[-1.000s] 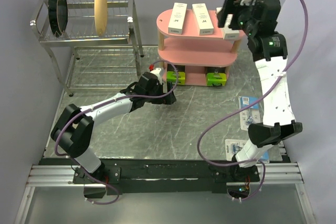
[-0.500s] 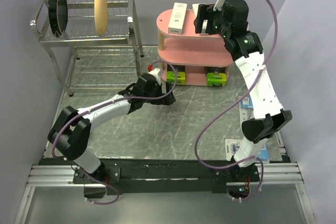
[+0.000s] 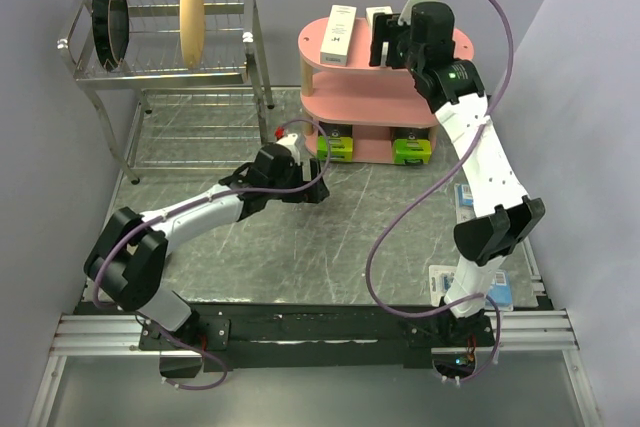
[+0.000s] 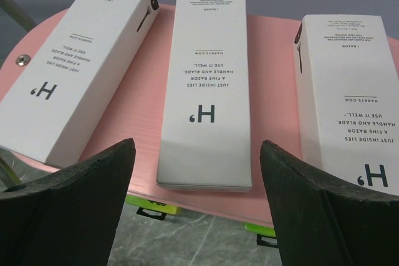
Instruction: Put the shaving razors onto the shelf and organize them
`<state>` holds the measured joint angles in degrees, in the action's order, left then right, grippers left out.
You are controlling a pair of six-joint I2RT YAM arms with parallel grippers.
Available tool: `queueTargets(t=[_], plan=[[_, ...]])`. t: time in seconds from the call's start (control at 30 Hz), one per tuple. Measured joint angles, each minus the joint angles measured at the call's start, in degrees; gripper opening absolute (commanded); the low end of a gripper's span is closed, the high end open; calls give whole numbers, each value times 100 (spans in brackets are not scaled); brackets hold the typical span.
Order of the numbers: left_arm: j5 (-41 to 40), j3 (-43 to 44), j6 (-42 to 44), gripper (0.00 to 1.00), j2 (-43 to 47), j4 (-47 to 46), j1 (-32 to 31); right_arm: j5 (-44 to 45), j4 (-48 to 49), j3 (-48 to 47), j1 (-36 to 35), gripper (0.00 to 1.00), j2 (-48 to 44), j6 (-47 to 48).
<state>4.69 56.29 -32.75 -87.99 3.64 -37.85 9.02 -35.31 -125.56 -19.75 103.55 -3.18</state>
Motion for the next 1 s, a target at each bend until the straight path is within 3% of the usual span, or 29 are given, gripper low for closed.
queueTargets(t=[0.13,0.27,0.57,1.0], plan=[[0,-59,-13,99,70,-26,26,105,2,0,0,81,87,0],[2,-81,-72,100,92,-52,48,125,-2,0,-2,67,151,-17],[7,-260,-129,99,129,-125,96,337,59,120,-37,62,118,-192],[46,-280,-160,100,201,-243,96,671,105,564,-308,61,-243,-369]])
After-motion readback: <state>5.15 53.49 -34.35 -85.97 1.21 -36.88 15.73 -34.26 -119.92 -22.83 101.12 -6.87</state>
